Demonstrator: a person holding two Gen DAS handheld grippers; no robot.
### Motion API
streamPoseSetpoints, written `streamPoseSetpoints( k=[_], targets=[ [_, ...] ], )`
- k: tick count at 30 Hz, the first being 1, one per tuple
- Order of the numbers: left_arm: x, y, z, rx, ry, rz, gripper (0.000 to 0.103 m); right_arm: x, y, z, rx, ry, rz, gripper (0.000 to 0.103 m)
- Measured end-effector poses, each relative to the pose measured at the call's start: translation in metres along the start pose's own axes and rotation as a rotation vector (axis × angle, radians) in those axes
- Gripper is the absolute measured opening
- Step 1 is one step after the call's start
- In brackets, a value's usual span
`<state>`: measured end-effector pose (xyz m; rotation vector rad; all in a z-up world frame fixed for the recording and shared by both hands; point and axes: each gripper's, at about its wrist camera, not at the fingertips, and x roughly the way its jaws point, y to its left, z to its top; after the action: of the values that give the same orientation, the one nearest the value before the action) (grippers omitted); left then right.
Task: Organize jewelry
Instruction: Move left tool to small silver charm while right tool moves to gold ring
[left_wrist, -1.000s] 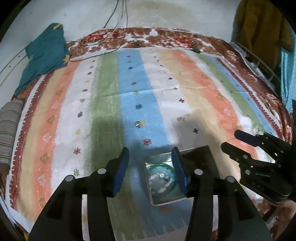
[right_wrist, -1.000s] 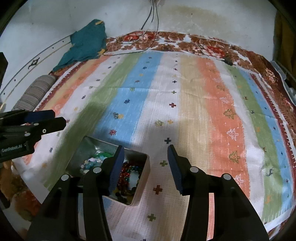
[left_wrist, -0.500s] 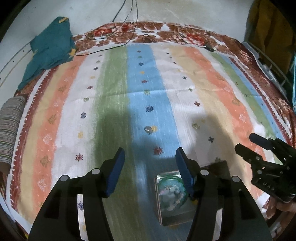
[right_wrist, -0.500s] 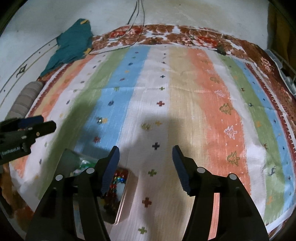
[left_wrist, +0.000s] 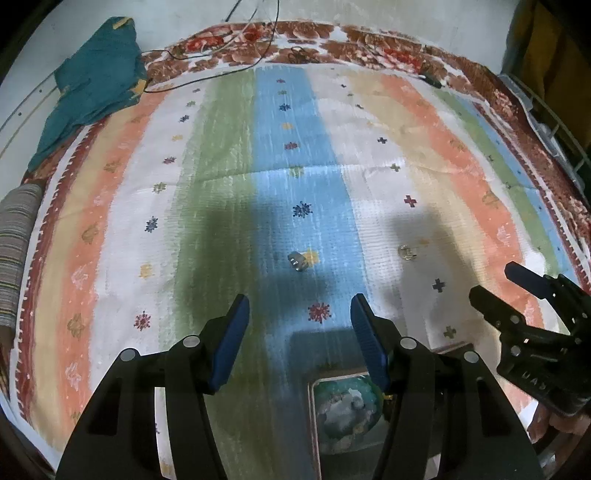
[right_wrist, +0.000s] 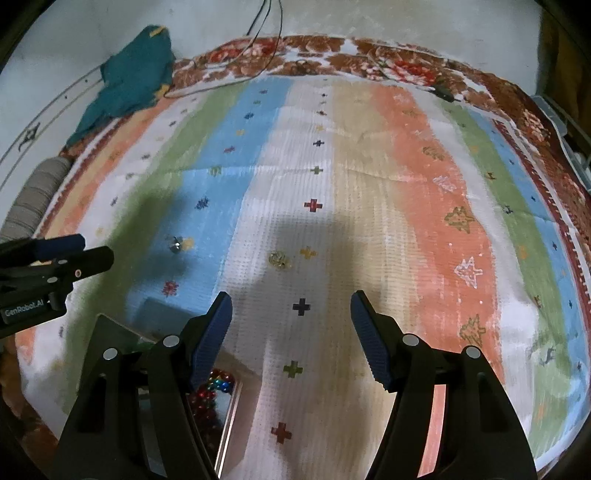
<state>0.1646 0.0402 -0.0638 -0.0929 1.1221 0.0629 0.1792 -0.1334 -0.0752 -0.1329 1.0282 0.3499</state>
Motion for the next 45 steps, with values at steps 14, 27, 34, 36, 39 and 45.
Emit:
streamPoseSetpoints(
  k=[14, 27, 34, 36, 39, 45],
  targets=[
    [0.034, -0.002, 0.017, 0.011, 0.050, 0.028, 0.057, 0.032, 0.001, 0.011, -0.010, 0.066, 0.010, 0.066],
    [0.063, 0.005, 0.026, 0.004, 0.108, 0.029, 0.057, 0.065, -0.003, 0.019, -0.008, 0.124, 0.007, 0.066],
    [0.079, 0.006, 0.032, 0.009, 0.134, 0.030, 0.057, 0.079, -0.004, 0.023, -0.004, 0.143, 0.012, 0.066],
    [0.083, 0.006, 0.033, 0.011, 0.141, 0.031, 0.057, 0.082, -0.004, 0.024, -0.004, 0.148, 0.012, 0.066],
    [0.090, 0.006, 0.034, 0.015, 0.158, 0.035, 0.057, 0.088, -0.001, 0.025, -0.014, 0.164, 0.021, 0.066],
    [0.104, 0.005, 0.036, 0.035, 0.177, 0.038, 0.057, 0.097, 0.001, 0.029, -0.014, 0.173, 0.021, 0.066]
  ],
)
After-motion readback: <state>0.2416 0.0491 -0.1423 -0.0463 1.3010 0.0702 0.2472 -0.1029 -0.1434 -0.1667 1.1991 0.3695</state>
